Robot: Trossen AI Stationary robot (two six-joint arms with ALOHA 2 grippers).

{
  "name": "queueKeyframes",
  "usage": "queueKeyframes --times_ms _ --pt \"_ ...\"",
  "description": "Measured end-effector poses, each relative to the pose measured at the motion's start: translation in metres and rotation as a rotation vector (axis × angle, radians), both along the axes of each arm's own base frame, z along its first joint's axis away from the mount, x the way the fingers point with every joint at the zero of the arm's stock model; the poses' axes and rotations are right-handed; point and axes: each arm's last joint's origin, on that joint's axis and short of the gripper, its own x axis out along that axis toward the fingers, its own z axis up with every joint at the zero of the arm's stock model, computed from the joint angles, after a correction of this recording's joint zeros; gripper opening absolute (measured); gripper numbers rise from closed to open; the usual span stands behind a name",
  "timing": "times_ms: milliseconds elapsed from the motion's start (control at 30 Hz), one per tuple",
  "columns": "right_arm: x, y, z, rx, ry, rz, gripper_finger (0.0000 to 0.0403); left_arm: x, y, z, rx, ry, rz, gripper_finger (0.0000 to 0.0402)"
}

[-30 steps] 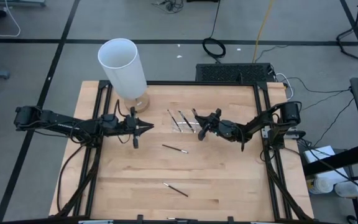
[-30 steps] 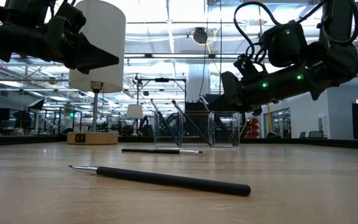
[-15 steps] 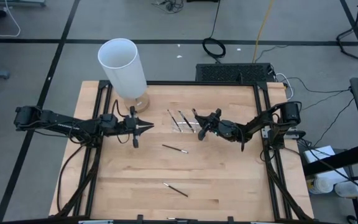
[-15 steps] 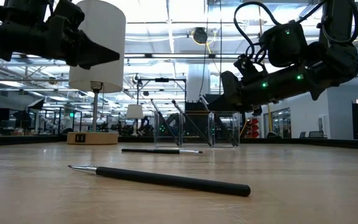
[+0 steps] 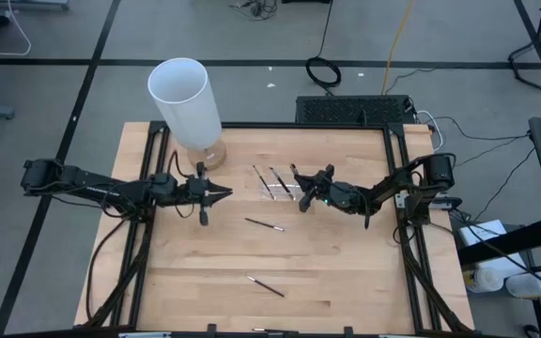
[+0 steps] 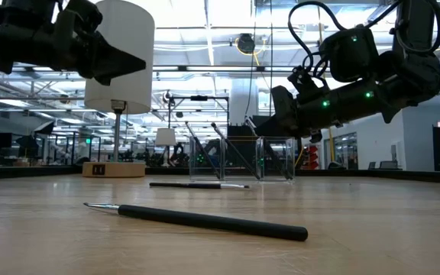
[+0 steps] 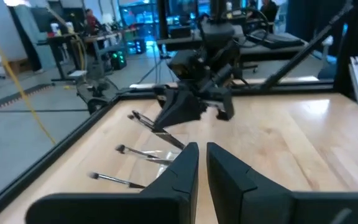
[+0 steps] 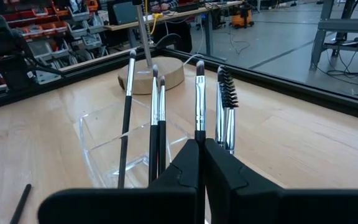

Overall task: Put items in baskets/containers
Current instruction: Put the black eyeshadow brush into the transparent organizer

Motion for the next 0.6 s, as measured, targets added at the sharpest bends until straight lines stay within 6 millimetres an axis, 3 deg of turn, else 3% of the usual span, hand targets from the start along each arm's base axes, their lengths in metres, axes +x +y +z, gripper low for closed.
queueKeyframes --times_ms 600 --pt "-0.0005 -0.004 -0.0001 -0.006 0.003 -0.013 0.0 0.0001 -0.0032 0.0016 0.098 -0.006 -0.022 0.0042"
